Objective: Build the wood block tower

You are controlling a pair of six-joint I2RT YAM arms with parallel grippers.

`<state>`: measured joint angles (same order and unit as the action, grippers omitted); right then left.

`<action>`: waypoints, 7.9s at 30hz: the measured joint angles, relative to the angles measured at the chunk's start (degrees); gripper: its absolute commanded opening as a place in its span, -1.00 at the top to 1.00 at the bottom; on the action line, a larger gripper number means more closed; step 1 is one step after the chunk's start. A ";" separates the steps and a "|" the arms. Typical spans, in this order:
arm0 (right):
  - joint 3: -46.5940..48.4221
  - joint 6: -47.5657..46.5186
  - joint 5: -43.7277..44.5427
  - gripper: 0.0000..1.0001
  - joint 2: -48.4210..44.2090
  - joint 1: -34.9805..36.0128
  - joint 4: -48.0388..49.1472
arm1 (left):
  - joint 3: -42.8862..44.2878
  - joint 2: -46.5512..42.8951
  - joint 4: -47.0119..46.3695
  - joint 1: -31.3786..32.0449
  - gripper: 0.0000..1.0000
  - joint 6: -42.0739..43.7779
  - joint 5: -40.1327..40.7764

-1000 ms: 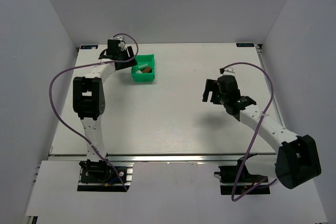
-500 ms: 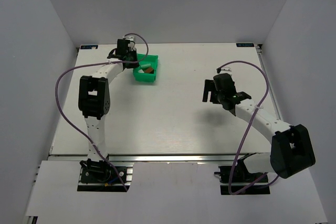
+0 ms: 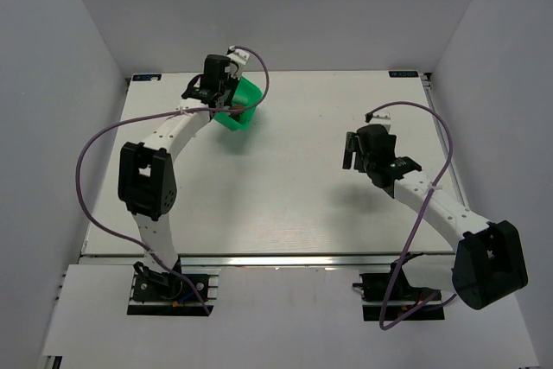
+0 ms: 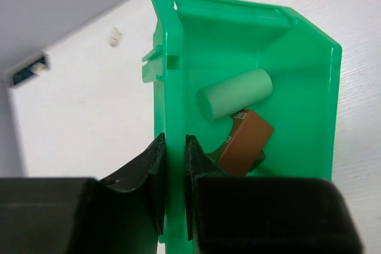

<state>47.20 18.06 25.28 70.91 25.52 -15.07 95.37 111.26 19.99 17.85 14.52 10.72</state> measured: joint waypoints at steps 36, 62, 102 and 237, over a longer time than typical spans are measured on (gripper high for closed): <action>-1.27 -0.17 7.69 -0.68 -0.48 0.11 -6.12 | -21.64 6.62 -41.42 21.57 1.00 43.60 45.42; -1.27 1.44 9.51 -0.70 -0.28 0.11 -10.56 | -26.40 14.25 -65.31 30.34 1.00 70.25 55.08; -1.31 2.51 9.46 -0.72 -0.55 0.11 -11.15 | -31.04 14.84 -86.25 31.82 1.00 90.51 59.17; 13.14 -36.06 -42.25 0.38 38.16 15.34 31.47 | -50.82 -31.82 -24.59 -24.02 -0.96 -40.76 -61.66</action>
<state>60.34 -18.00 -16.97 109.08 40.86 16.40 44.56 79.44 -4.60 -6.17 -26.24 -50.94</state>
